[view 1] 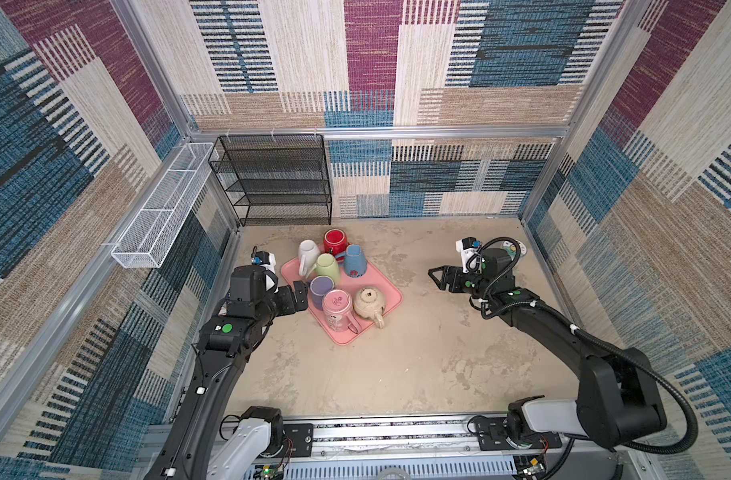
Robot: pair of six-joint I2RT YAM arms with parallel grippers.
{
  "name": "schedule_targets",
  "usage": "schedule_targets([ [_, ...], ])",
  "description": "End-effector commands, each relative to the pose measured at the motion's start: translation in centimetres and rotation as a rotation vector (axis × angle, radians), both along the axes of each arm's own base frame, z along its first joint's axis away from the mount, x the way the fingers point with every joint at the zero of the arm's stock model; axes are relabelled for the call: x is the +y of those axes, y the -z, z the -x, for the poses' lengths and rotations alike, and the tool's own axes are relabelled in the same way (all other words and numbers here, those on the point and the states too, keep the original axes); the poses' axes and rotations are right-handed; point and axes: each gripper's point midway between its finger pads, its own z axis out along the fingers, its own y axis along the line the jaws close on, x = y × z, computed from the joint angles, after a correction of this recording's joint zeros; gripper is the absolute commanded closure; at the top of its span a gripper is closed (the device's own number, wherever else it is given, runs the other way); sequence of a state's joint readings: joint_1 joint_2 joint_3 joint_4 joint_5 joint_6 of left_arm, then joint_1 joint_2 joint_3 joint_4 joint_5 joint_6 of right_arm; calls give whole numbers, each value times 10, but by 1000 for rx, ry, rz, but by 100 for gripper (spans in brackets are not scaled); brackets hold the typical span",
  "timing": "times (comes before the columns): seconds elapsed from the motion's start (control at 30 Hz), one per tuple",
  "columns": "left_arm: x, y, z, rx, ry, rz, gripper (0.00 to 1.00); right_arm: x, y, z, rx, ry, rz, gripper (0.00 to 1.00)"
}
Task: Turn the mug right side up
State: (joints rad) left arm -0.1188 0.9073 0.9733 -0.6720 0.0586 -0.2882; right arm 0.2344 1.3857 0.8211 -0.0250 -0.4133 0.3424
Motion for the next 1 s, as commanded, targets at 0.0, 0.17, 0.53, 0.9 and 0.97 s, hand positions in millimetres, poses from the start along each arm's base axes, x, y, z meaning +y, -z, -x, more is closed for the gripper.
schedule_targets([
  [0.0,2,13,14,57,-18,10,1,8,13,-8,49,-2,-17,20],
  [0.17,5,23,13,64,-24,-6,1,33,33,-21,104,-26,7,22],
  [0.53,-18,31,18,69,98,57,1,60,93,-45,233,-58,132,39],
  [0.9,-21,27,17,50,109,76,1,72,124,-31,272,-108,211,50],
  [0.97,-22,28,15,59,116,75,1,74,130,-29,282,-118,219,50],
])
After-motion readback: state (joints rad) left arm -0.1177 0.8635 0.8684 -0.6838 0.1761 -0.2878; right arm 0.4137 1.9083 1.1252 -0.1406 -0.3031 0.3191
